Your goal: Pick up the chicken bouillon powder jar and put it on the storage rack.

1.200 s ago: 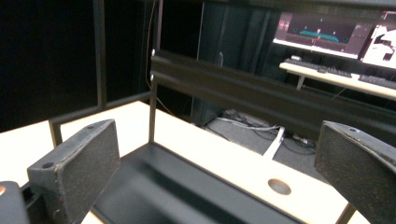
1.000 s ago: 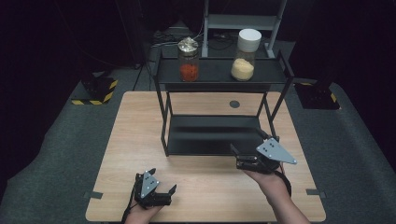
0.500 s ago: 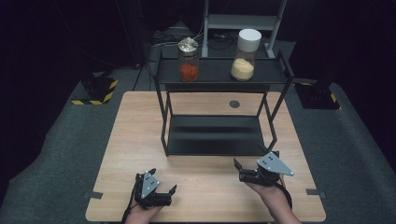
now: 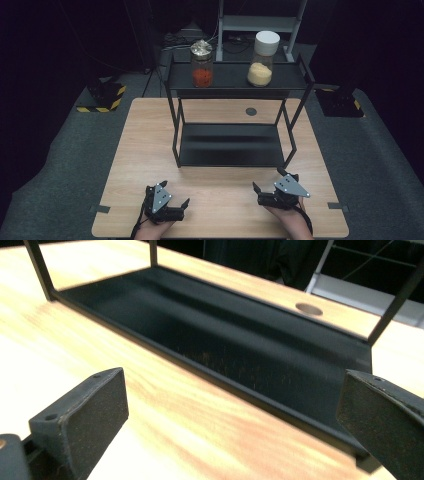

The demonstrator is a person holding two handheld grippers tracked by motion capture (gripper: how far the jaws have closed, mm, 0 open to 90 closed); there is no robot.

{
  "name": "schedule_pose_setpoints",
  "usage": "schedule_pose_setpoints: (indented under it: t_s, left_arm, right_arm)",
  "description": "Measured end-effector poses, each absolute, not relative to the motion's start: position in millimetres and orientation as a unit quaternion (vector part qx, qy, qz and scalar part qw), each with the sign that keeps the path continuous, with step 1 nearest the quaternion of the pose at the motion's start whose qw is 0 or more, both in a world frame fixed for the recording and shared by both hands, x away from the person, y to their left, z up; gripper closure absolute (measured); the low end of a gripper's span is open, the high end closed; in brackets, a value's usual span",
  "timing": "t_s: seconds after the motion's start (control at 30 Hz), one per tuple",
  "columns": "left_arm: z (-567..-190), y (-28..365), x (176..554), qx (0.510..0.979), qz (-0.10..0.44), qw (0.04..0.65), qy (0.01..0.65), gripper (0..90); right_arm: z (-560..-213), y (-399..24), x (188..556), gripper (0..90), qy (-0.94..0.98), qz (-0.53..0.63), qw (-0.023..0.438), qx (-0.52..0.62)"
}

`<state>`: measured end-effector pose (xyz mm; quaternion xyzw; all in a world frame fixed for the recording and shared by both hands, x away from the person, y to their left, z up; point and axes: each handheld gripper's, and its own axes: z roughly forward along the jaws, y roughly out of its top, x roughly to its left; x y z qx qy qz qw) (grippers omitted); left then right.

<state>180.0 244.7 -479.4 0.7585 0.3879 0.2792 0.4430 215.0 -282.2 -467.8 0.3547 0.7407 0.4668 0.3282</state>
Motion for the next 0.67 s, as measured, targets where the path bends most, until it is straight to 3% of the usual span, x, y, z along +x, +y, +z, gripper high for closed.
schedule_pose_setpoints:
  t_s: [0.67]
  left_arm:
    - [-479.2,242.4,179.2,0.760,0.284,0.438,0.386,0.9]
  right_arm:
    - [-476.8,-278.4,208.9,0.0,0.768,0.420,0.327,0.357]
